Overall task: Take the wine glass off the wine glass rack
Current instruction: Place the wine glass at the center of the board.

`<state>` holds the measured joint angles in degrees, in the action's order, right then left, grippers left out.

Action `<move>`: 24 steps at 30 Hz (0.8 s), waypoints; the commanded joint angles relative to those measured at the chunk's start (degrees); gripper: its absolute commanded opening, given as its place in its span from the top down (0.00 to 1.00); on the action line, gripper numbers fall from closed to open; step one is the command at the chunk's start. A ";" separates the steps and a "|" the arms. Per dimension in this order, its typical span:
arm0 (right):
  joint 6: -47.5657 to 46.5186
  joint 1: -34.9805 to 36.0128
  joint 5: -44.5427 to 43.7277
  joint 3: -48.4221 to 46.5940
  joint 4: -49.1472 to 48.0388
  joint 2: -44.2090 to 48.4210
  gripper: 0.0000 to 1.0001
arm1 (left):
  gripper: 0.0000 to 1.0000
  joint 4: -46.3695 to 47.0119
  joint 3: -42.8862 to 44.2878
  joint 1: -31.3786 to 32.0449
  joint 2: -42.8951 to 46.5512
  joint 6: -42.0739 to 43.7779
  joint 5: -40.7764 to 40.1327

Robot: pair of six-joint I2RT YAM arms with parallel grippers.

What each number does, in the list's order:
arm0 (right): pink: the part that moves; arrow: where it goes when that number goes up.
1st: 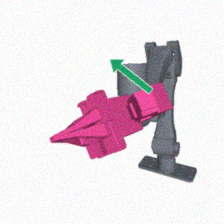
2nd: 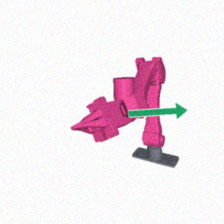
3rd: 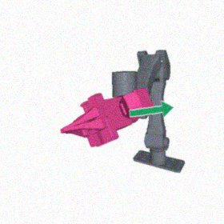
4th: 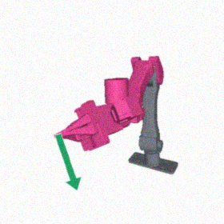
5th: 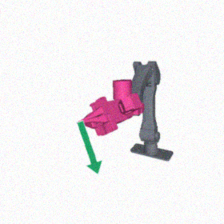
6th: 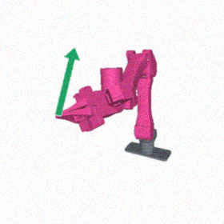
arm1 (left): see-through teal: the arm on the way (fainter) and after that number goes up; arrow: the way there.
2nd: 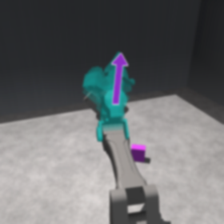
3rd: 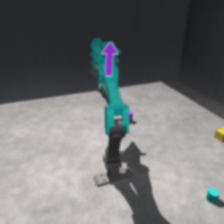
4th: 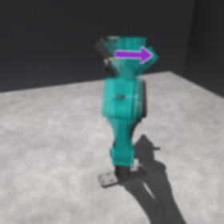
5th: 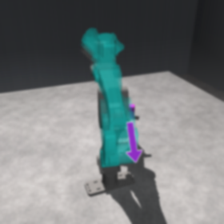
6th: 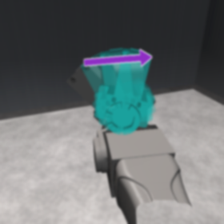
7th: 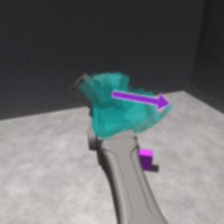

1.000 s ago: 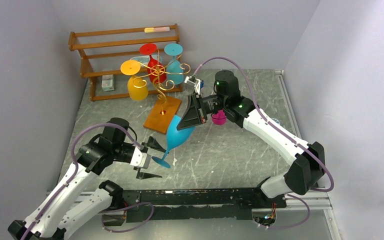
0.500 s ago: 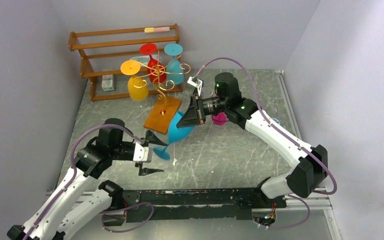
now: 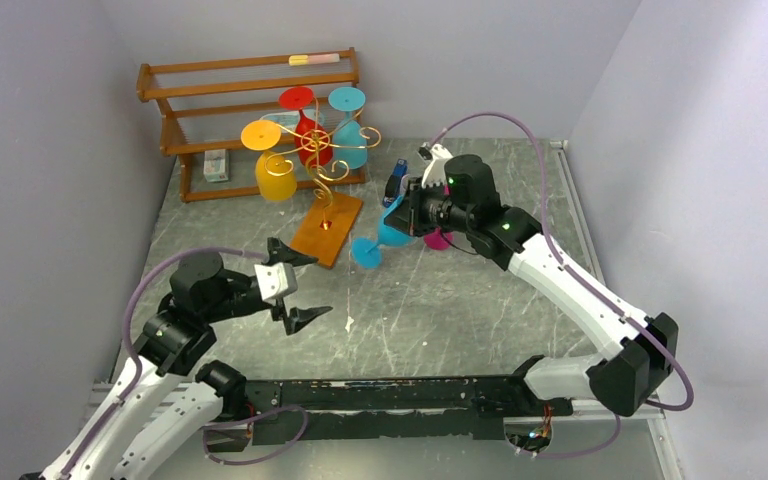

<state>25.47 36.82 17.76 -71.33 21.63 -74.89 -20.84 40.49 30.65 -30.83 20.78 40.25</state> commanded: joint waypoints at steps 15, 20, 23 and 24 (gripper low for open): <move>-7.97 7.73 -26.62 9.33 0.03 2.58 1.00 | 0.03 1.27 7.77 0.16 -8.92 -20.42 -15.58; -5.71 9.33 -32.79 9.81 -1.60 0.30 1.00 | 0.03 -1.81 11.52 0.20 -12.64 -24.02 -18.05; -4.76 9.85 -35.63 9.40 -1.43 -0.89 1.00 | 0.03 -3.58 12.79 0.19 -14.39 -25.17 -20.01; -4.27 10.01 -36.16 9.86 -1.65 -0.97 1.00 | 0.03 -3.70 12.85 0.17 -14.34 -25.54 -20.91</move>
<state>19.40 45.89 -11.77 -61.54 22.20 -74.87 -21.34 51.09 30.65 -44.31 -1.41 23.64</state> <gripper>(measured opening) 0.091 0.971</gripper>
